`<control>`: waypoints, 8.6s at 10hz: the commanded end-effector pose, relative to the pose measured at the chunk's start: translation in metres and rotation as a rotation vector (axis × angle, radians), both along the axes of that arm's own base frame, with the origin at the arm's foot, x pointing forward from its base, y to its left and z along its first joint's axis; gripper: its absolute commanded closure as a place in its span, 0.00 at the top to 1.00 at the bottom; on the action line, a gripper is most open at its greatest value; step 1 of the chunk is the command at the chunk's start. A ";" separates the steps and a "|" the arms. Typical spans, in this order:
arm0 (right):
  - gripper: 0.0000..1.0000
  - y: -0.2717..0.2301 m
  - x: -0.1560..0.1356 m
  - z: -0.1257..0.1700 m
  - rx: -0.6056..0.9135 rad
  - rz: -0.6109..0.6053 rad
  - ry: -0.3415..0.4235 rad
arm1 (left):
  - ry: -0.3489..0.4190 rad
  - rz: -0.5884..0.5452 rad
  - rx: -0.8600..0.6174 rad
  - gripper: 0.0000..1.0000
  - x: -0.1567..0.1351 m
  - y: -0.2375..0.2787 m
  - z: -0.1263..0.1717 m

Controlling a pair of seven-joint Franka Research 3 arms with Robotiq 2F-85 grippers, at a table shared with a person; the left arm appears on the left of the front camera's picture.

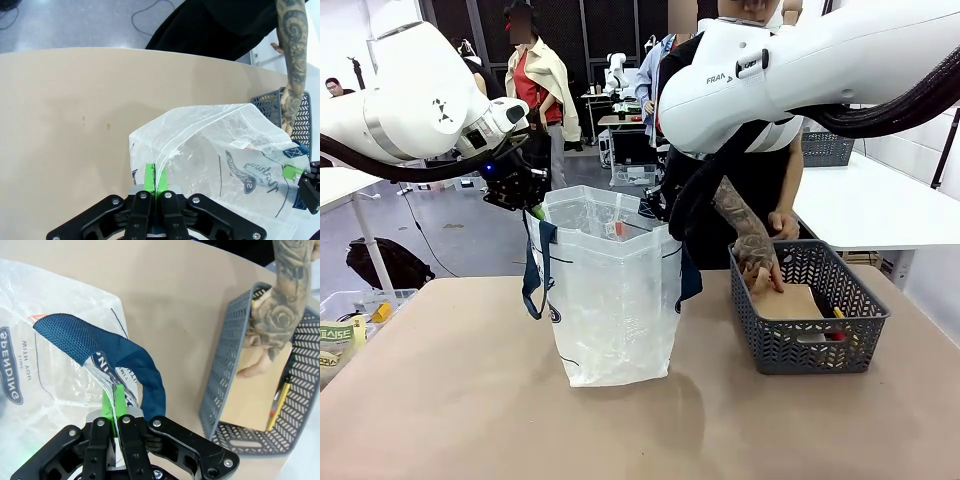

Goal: Transfer purchased items from the store into the shopping bag.
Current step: Move the Reusable shopping bag to the right side of the table.

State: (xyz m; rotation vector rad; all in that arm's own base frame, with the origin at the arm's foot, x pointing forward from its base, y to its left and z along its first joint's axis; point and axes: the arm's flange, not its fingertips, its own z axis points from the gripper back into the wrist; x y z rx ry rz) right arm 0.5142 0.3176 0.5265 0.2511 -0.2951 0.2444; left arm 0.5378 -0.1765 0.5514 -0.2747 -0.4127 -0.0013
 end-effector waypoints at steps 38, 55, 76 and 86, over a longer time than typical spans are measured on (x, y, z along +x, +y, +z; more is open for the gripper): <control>0.00 -0.003 -0.003 -0.002 0.014 -0.012 0.005 | -0.001 0.017 -0.004 0.00 -0.004 0.003 0.000; 0.00 -0.003 -0.003 -0.002 0.014 -0.012 0.005 | -0.001 0.017 -0.004 0.00 -0.004 0.003 0.000; 0.00 -0.003 -0.003 -0.002 0.014 -0.012 0.005 | -0.001 0.017 -0.004 0.00 -0.004 0.003 0.000; 0.00 -0.003 -0.003 -0.002 0.014 -0.012 0.005 | -0.001 0.017 -0.004 0.00 -0.004 0.003 0.000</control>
